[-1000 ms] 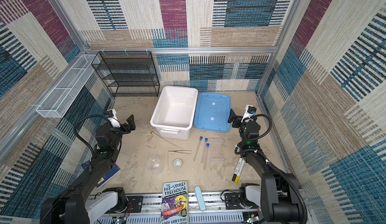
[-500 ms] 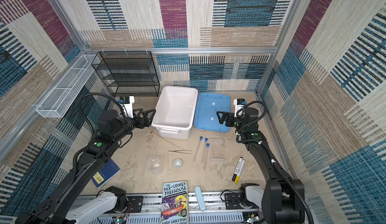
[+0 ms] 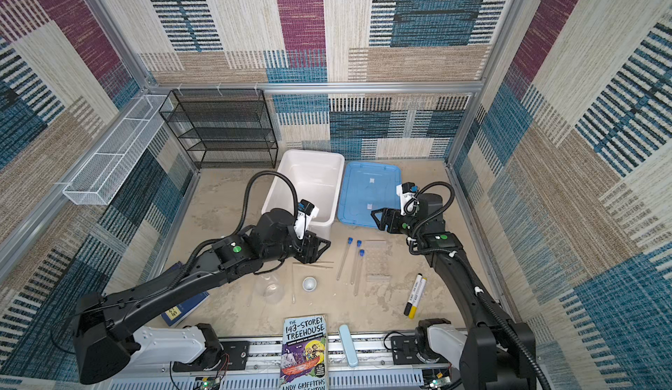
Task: Organize the chemistry lab equipment
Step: 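Move the left gripper over the test tubes while the right arm nears the rack, then grasp a blue-capped test tube with the left gripper and lift it upright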
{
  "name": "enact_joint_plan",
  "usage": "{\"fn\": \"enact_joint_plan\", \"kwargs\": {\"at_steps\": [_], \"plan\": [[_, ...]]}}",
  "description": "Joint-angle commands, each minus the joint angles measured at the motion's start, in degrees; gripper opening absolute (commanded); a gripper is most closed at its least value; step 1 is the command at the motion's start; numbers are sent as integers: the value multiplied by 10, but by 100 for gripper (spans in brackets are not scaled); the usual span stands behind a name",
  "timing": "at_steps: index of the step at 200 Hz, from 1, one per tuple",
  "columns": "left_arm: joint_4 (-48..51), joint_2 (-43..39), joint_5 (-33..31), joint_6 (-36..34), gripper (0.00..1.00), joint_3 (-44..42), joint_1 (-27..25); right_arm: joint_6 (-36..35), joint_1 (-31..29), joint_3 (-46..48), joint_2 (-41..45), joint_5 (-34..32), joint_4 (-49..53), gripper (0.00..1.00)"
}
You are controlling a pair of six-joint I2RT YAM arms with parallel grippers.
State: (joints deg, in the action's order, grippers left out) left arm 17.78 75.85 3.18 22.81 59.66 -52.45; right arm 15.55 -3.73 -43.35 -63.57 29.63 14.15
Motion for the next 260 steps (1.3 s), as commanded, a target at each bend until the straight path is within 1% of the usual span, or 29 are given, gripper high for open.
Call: {"fn": "enact_joint_plan", "kwargs": {"at_steps": [1,14,27,41,73,81,101,126,168,173,188,218,238,260], "plan": [[-46,40,-22,32,62,-16,-17,12,0,18,10,9,-5,78],[-56,74,-48,32,60,-11,-40,13,0,29,13,5,-9,76],[-57,113,-72,35,54,2,-53,13,-1,38,13,2,-9,72],[-63,147,-87,41,49,11,-59,17,-7,48,11,6,-14,68],[-67,215,-119,31,47,38,-69,20,-36,65,8,-12,-26,65],[-67,230,-127,24,45,44,-69,21,-38,69,9,-12,-29,64],[-72,266,-118,-9,42,63,-69,23,-41,76,8,-16,-34,62],[-58,309,-103,-15,37,94,-69,16,-41,78,4,-24,-31,60],[-43,336,-127,5,35,110,-70,17,-42,85,10,-33,-35,57],[-40,338,-129,6,33,112,-68,18,-42,85,10,-33,-36,56],[-29,349,-130,9,30,121,-68,18,-42,85,7,-34,-37,55],[-17,358,-135,18,30,125,-68,18,-41,85,9,-36,-37,54],[10,369,-143,27,30,140,-68,17,-41,85,10,-37,-36,54],[19,375,-135,34,29,145,-68,19,-41,88,11,-38,-38,54]]}}
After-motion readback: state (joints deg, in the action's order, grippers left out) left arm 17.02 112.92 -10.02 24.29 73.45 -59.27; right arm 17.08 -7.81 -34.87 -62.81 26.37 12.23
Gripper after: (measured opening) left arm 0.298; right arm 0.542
